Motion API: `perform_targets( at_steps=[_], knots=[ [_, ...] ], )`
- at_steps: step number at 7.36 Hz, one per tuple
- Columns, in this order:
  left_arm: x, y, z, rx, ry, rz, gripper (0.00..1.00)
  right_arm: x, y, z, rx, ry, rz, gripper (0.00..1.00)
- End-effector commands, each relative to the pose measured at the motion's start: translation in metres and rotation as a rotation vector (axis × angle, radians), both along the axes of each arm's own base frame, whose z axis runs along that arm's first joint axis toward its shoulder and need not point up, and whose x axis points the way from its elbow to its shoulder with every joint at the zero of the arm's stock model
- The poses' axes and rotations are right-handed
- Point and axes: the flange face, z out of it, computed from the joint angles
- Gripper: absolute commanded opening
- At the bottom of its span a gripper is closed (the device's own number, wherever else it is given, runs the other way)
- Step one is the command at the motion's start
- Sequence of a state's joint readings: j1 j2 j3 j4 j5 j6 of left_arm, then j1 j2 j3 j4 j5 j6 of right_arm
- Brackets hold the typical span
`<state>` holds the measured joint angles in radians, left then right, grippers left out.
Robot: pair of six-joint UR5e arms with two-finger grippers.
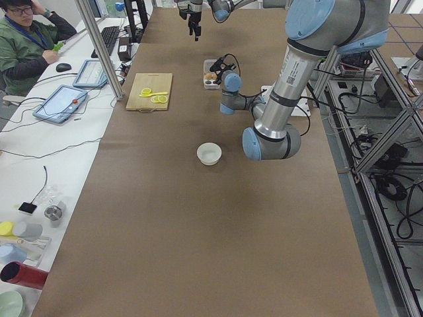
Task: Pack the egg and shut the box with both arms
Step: 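Lift the egg with the left gripper and carry it to the egg box, then lower the egg into the empty slot and open the left gripper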
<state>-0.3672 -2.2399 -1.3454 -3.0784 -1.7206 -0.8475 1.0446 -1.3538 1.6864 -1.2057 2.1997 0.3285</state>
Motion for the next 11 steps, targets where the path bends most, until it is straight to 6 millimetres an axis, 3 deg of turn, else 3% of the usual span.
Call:
perform_targets(
  at_steps=[1, 4, 6, 8, 11],
  knots=[
    [0.022, 0.008, 0.026, 0.207, 0.005, -0.063, 0.0, -0.001, -0.002, -0.005, 0.001, -0.005, 0.005, 1.0],
    [0.03, 0.004, 0.011, 0.238, 0.026, -0.119, 0.0, -0.002, -0.004, -0.009, 0.008, -0.009, 0.005, 1.0],
    [0.031, -0.008, 0.01, 0.206, 0.017, -0.184, 0.0, -0.002, -0.004, -0.008, 0.005, -0.007, 0.005, 1.0],
    [0.052, -0.018, 0.01, 0.178, -0.018, -0.223, 0.0, -0.002, -0.004, -0.009, 0.008, -0.009, 0.005, 1.0],
    [0.057, -0.02, 0.013, 0.171, -0.043, -0.222, 0.0, -0.002, -0.004, -0.01, 0.009, -0.01, 0.005, 1.0]
  ],
)
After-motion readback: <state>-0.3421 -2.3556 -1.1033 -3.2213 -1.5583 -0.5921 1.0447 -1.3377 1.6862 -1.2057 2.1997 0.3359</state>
